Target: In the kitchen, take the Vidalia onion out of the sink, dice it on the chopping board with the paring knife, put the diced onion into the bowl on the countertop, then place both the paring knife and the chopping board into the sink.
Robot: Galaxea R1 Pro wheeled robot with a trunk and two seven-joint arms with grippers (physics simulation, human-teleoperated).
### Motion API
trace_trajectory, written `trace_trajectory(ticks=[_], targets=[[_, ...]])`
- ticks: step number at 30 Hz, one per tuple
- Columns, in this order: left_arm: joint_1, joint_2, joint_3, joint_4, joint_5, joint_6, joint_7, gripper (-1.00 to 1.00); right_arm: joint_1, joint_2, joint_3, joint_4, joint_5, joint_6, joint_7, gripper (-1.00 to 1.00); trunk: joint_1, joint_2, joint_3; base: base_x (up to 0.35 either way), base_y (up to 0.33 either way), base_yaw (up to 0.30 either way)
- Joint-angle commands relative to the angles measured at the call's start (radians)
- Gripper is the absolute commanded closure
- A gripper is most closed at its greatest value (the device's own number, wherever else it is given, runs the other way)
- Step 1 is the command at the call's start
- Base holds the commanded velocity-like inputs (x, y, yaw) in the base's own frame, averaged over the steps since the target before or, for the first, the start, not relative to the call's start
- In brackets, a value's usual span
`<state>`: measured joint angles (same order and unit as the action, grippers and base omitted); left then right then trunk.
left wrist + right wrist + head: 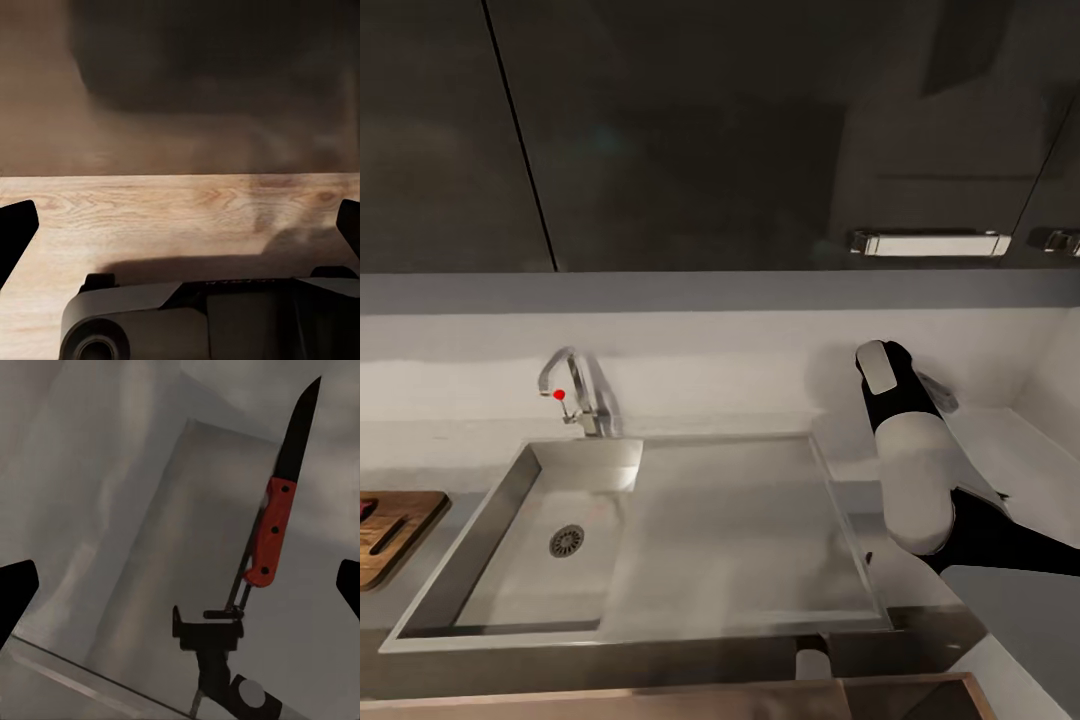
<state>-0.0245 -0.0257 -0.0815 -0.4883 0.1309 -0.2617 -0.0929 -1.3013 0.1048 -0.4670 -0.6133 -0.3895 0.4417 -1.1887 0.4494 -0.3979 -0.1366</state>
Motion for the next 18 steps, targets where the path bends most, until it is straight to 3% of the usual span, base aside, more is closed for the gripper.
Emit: trace_trajectory(ticks=[1,6,10,18], targets=[[-0.001,0.001,-0.003,0.001,0.011,-0.002,-0.003,-1.0,-0.001,0.001,-0.003,-0.002,0.0,0.01,-0.003,-1.0,0.001,-0.002,-0.002,0.039,-0.006,0.0],[-0.001,0.007,-0.006,0.037,0.012,0.005,-0.002,-1.0,-0.001,-0.015,-0.004,-0.002,0.0,0.011,-0.004,-1.0,0.001,-0.002,-0.002,0.014,-0.002,0.0],[-0.001,0.039,-0.004,0.137,0.012,0.003,-0.003,-1.0,-0.001,-0.033,-0.003,-0.002,-0.002,0.011,-0.005,-1.0,0.001,-0.002,-0.002,0.001,0.0,0.0],[0.0,0.045,-0.004,0.191,0.016,0.002,-0.002,-1.0,-0.001,-0.036,-0.003,-0.002,0.0,0.011,-0.005,-1.0,0.001,-0.002,-0.002,0.0,0.0,0.0]])
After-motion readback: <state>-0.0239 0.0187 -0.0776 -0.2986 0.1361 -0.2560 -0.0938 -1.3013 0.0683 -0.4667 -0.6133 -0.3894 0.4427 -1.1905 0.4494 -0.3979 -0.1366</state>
